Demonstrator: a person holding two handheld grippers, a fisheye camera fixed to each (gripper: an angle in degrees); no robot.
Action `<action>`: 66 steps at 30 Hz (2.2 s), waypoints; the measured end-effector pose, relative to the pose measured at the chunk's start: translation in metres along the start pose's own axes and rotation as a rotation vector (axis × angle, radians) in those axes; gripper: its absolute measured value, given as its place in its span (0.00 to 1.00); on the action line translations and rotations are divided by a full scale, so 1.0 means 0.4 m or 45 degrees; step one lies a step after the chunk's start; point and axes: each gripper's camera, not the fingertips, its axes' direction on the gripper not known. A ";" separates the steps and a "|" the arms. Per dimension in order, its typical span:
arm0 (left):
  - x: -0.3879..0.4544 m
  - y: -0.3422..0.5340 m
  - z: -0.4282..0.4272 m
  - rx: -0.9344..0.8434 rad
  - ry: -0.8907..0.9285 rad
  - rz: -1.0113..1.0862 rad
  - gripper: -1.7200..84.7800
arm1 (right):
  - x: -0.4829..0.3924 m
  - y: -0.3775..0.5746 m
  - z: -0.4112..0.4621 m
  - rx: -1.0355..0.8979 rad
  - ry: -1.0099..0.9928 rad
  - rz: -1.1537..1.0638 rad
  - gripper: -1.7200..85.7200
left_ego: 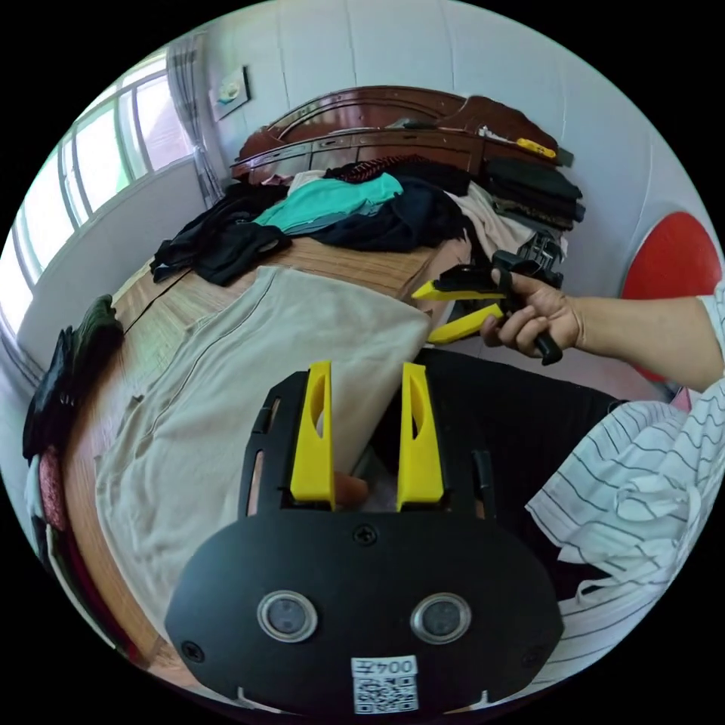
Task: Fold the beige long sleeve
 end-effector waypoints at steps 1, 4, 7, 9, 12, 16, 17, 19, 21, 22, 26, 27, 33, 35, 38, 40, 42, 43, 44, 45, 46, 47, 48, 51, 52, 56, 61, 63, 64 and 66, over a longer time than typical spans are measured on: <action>-0.002 0.059 0.019 -0.009 -0.007 0.010 0.17 | 0.010 -0.019 -0.004 -0.008 0.003 0.004 0.22; -0.036 0.209 0.050 -0.013 -0.012 -0.014 0.18 | 0.033 -0.065 -0.008 -0.049 -0.037 0.010 0.22; -0.040 0.340 0.091 -0.041 -0.015 0.022 0.19 | 0.045 -0.105 -0.013 -0.074 -0.064 0.004 0.19; -0.033 0.406 0.120 -0.056 -0.020 0.041 0.21 | 0.050 -0.127 -0.023 -0.083 -0.093 -0.001 0.13; -0.006 0.482 0.177 -0.098 0.003 0.078 0.23 | 0.035 -0.148 -0.053 -0.061 -0.063 -0.006 0.11; 0.101 0.528 0.228 -0.135 -0.122 0.217 0.24 | -0.048 -0.163 -0.070 -0.092 -0.035 -0.067 0.10; 0.137 0.530 0.246 -0.147 -0.155 0.265 0.24 | -0.077 -0.170 -0.070 -0.109 -0.022 -0.085 0.10; 0.183 0.525 0.281 -0.177 -0.197 0.321 0.23 | -0.123 -0.182 -0.066 -0.135 -0.003 -0.115 0.10; 0.216 0.510 0.317 -0.203 -0.255 0.350 0.21 | -0.164 -0.194 -0.056 -0.167 0.014 -0.132 0.10; 0.222 0.491 0.336 -0.219 -0.318 0.338 0.19 | -0.187 -0.202 -0.047 -0.190 0.042 -0.133 0.10; 0.209 0.420 0.394 -0.236 -0.610 0.295 0.10 | -0.234 -0.221 -0.021 -0.227 0.067 -0.188 0.11; 0.207 0.407 0.393 -0.233 -0.607 0.286 0.09 | -0.235 -0.224 -0.020 -0.222 0.071 -0.194 0.11; 0.210 0.226 0.333 -0.180 -0.551 0.186 0.05 | -0.161 -0.353 -0.040 -0.117 0.101 -0.089 0.21; 0.231 0.118 0.308 -0.175 -0.555 0.193 0.05 | -0.132 -0.432 -0.007 -0.149 0.082 -0.023 0.22; 0.251 -0.048 0.265 -0.168 -0.543 0.182 0.05 | -0.140 -0.517 0.071 -0.230 0.098 -0.013 0.23; 0.261 -0.157 0.234 -0.158 -0.531 0.167 0.05 | -0.163 -0.556 0.124 -0.276 0.116 -0.039 0.23; 0.274 -0.278 0.202 -0.152 -0.521 0.156 0.05 | -0.189 -0.591 0.181 -0.332 0.185 -0.080 0.23; 0.287 -0.364 0.181 -0.150 -0.520 0.157 0.05 | -0.198 -0.610 0.218 -0.368 0.233 -0.092 0.23; 0.301 -0.451 0.160 -0.149 -0.518 0.157 0.05 | -0.204 -0.625 0.252 -0.404 0.271 -0.102 0.21; 0.307 -0.498 0.149 -0.148 -0.515 0.154 0.05 | -0.206 -0.631 0.269 -0.421 0.291 -0.108 0.21; 0.319 -0.594 0.123 -0.145 -0.508 0.147 0.05 | -0.212 -0.641 0.302 -0.459 0.331 -0.131 0.17; 0.332 -0.694 0.096 -0.142 -0.504 0.141 0.05 | -0.216 -0.649 0.332 -0.502 0.361 -0.144 0.14; 0.338 -0.745 0.082 -0.141 -0.501 0.137 0.04 | -0.218 -0.653 0.345 -0.512 0.383 -0.138 0.12; 0.344 -1.011 -0.026 -0.101 -0.477 0.070 0.04 | -0.257 -0.654 0.384 -0.482 0.424 -0.144 0.09; 0.327 -1.126 -0.094 -0.075 -0.460 0.007 0.04 | -0.290 -0.640 0.406 -0.473 0.436 -0.171 0.09; 0.167 -1.472 -0.424 0.093 -0.294 -0.366 0.03 | -0.439 -0.565 0.505 -0.437 0.492 -0.245 0.10; -0.019 -1.767 -0.868 0.308 -0.185 -0.710 0.03 | -0.632 -0.418 0.681 -0.393 0.618 -0.391 0.10; -0.085 -1.848 -1.022 0.382 -0.134 -0.834 0.02 | -0.701 -0.349 0.772 -0.388 0.687 -0.479 0.10; -0.131 -1.892 -1.114 0.428 -0.090 -0.914 0.02 | -0.736 -0.304 0.837 -0.396 0.723 -0.528 0.10; -0.207 -1.941 -1.241 0.500 -0.006 -1.047 0.02 | -0.772 -0.241 0.940 -0.406 0.768 -0.582 0.10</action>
